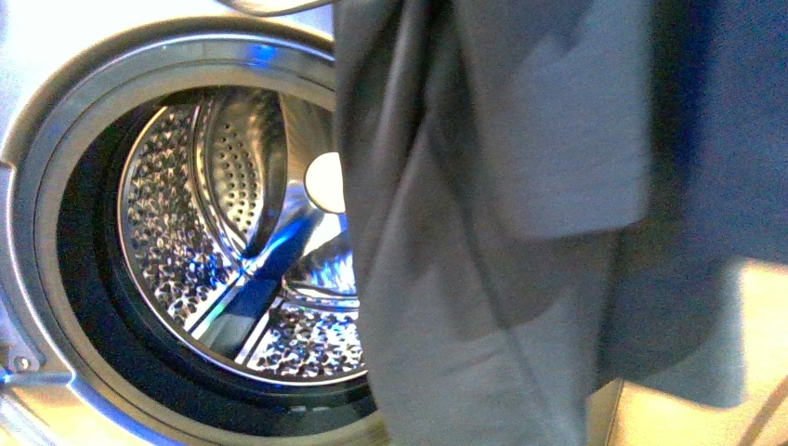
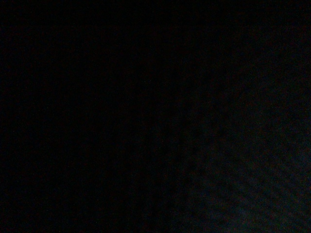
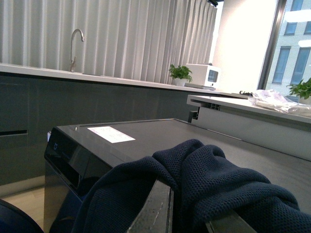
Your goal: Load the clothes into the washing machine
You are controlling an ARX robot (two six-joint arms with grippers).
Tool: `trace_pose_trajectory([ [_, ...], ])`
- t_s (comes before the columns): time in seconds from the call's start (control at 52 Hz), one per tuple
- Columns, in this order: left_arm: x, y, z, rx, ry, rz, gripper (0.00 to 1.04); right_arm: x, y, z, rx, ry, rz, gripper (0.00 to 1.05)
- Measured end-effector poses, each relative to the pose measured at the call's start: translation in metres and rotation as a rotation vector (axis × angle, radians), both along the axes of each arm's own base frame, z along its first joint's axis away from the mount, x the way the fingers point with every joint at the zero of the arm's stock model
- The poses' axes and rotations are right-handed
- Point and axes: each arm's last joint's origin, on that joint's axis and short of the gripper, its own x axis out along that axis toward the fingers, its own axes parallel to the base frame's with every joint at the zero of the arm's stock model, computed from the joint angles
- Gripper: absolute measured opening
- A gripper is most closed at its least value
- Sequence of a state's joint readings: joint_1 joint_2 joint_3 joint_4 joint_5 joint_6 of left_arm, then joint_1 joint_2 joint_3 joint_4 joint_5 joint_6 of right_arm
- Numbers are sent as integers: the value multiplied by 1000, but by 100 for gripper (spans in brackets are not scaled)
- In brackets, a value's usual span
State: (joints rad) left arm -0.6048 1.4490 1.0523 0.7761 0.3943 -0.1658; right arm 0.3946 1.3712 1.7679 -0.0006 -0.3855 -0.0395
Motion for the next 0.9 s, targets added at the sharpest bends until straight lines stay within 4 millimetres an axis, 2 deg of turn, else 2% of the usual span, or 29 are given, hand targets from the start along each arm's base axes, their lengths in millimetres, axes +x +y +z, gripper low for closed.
trace_pose_trajectory([
  [0.269,2,-36,9,-43,2,-12,98,0,0,0,1,0,-3,4],
  [0.577,7,-61,18,-78,5,81,98,-1,-1,1,3,-4,-6,4],
  [0.616,7,-63,19,-81,7,98,96,-1,-1,1,4,-5,-7,4],
  [0.77,11,-65,18,-79,65,233,62,-1,-1,1,4,-4,-8,4],
  [0.904,20,-59,14,-57,131,332,30,-1,-1,1,4,-4,-9,4],
])
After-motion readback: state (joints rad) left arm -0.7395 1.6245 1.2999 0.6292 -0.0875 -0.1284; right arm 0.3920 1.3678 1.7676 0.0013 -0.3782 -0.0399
